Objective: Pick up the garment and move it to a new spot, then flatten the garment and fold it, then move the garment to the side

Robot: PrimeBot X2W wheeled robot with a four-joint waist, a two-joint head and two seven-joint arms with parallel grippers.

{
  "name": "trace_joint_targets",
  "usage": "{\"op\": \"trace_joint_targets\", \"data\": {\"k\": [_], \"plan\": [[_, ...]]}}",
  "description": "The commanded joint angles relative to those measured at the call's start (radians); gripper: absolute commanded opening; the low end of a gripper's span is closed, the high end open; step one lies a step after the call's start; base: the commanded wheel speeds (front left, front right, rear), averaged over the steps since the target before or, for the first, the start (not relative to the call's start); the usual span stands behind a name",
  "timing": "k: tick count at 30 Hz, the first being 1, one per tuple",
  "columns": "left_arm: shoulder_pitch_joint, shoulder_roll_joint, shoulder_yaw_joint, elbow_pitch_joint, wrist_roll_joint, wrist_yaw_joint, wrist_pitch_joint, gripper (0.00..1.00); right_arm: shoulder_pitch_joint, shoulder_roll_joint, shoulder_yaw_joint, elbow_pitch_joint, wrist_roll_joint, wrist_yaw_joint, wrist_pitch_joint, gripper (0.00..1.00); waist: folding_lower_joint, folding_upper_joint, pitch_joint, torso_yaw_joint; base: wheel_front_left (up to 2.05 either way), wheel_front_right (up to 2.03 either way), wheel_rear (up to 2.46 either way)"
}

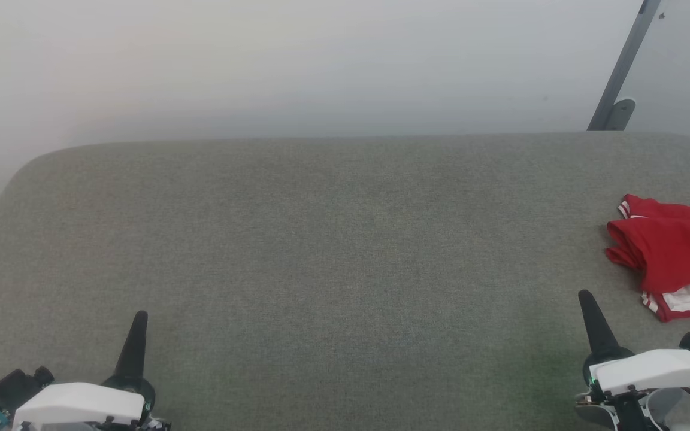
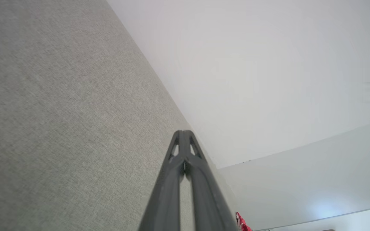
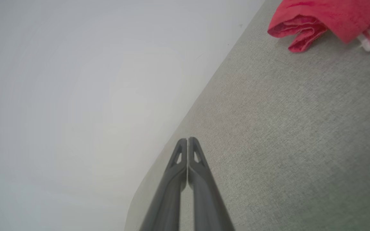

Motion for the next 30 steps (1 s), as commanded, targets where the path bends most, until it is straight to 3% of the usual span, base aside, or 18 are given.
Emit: {"op": "trace_joint_targets", "data": {"k": [1, 30], "plan": [[-0.029, 0.001, 0.008, -0.01, -0.021, -0.001, 0.007, 0.0, -0.02, 0.0, 0.001, -0.016, 0.033, 0.0, 0.008, 0.0, 0.0, -0.0001, 0.0, 0.0, 0.0, 0.0, 0.0], [-0.072, -0.06, 0.019, -0.009, -0.222, -0.002, 0.076, 0.0, -0.036, 0.001, 0.001, -0.031, 0.304, 0.0, 0.058, 0.0, 0.0, -0.0001, 0.009, 0.001, 0.0, 0.0, 0.0]]}}
